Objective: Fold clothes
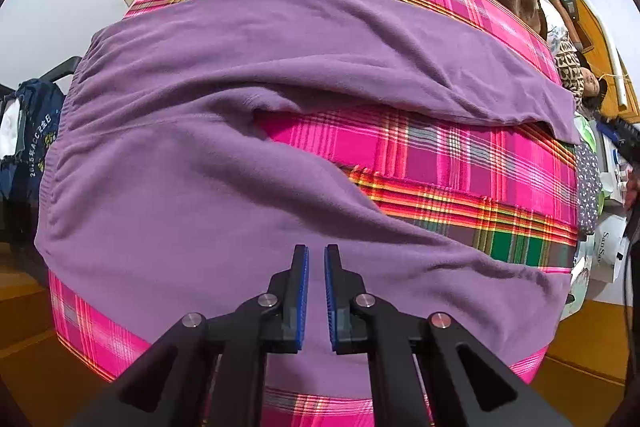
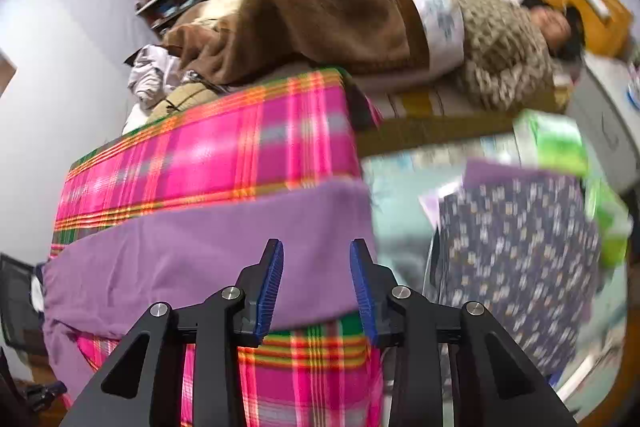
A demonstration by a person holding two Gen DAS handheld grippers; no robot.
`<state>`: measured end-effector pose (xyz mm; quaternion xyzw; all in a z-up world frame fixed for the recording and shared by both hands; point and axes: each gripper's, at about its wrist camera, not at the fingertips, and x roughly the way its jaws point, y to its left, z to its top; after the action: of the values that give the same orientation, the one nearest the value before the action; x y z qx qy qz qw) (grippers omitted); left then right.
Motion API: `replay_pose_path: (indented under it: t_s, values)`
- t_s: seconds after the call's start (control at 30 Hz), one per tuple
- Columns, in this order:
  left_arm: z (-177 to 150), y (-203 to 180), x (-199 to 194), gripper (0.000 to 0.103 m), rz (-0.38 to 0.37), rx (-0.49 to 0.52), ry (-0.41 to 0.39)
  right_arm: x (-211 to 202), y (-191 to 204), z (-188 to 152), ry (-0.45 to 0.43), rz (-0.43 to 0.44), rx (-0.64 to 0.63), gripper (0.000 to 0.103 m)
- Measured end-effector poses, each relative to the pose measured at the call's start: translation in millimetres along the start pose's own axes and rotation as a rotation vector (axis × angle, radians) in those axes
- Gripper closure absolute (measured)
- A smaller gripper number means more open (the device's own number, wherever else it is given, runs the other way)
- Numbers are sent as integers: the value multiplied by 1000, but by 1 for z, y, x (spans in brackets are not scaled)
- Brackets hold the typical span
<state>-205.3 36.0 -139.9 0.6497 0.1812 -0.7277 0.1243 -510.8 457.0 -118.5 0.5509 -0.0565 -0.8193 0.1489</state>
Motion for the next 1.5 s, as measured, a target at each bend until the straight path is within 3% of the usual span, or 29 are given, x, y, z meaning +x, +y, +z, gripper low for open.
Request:
replay_pose_path:
  t_s: [0.13, 0.27, 0.5, 0.63, 0.7, 0.77, 1.0, 1.07, 1.17, 1.2, 1.23, 1.3, 1.4, 1.5]
  values:
    - [2, -7, 5, 95, 1, 16, 14, 14, -33, -31, 40, 61, 166, 66]
    - [1, -16, 8, 95, 3, 41, 28, 29, -59, -51, 63, 196, 342, 65]
    - [0, -21, 7, 95, 12, 50, 28, 51, -75, -53, 50, 383, 522, 58]
    - [-2, -20, 7, 95, 23, 38, 31, 61, -79, -52, 37, 384, 559, 60]
    - [-2, -20, 8, 95, 25, 34, 34, 60, -79, -49, 19, 349, 547, 91]
    - [-3, -20, 8, 95, 28, 30, 36, 53, -79, -48, -6, 332, 532, 96]
    - [2, -25, 7, 95, 22, 42, 33, 16, -80, -29, -90, 278, 436, 97]
    - [3, -26, 8, 95, 19, 45, 34, 19, -84, -29, -56, 245, 431, 97]
    - [3, -27, 8, 95, 16, 43, 35, 45, -89, -40, 80, 237, 438, 93]
    - [3, -27, 8, 95, 17, 41, 35, 50, -91, -44, 101, 232, 446, 87]
    - [4, -27, 8, 95, 18, 41, 36, 50, -94, -46, 93, 226, 453, 82]
    - [4, -26, 9, 95, 22, 39, 41, 45, -102, -45, 46, 223, 468, 62]
    - [5, -24, 12, 95, 30, 31, 53, 42, -109, -31, -16, 240, 463, 61]
    - [4, -22, 12, 95, 35, 27, 60, 57, -104, -11, 8, 272, 411, 55]
